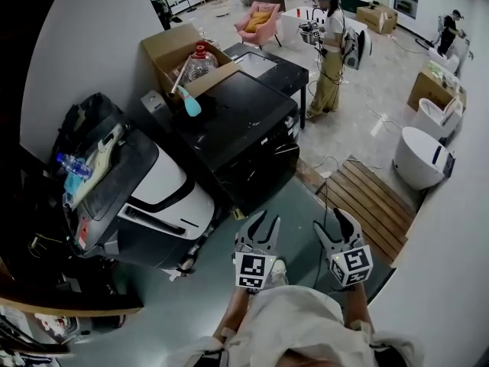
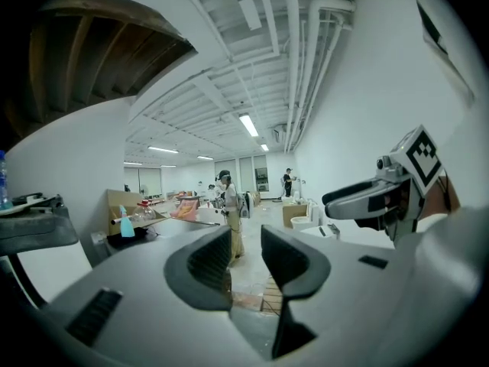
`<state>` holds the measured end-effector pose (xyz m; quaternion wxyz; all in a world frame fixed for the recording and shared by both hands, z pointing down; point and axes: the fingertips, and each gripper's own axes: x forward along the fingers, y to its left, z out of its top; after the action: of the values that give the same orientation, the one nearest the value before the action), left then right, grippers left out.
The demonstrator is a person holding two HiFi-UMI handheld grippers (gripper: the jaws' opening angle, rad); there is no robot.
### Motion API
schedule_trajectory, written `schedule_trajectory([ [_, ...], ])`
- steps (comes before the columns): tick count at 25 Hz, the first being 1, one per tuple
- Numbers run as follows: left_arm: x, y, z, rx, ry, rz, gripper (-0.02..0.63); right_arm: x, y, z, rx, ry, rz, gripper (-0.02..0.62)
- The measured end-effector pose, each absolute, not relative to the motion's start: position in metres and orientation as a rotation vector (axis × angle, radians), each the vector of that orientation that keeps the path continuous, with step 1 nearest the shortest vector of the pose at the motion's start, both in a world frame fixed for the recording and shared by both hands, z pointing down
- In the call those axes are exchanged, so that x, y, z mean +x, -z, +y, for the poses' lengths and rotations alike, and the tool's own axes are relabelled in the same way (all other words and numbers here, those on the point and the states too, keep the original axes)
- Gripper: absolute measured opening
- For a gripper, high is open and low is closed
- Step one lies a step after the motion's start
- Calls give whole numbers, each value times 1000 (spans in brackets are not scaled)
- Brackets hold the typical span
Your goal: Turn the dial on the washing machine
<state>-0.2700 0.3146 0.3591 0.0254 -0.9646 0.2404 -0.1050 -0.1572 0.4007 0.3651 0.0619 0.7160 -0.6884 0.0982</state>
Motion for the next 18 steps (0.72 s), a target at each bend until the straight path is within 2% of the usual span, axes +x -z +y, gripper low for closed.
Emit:
schedule_trajectory([
  [18,-244,-364,213,-3018,334,653,130,-136,-373,309,2216,-346,-1997,253],
])
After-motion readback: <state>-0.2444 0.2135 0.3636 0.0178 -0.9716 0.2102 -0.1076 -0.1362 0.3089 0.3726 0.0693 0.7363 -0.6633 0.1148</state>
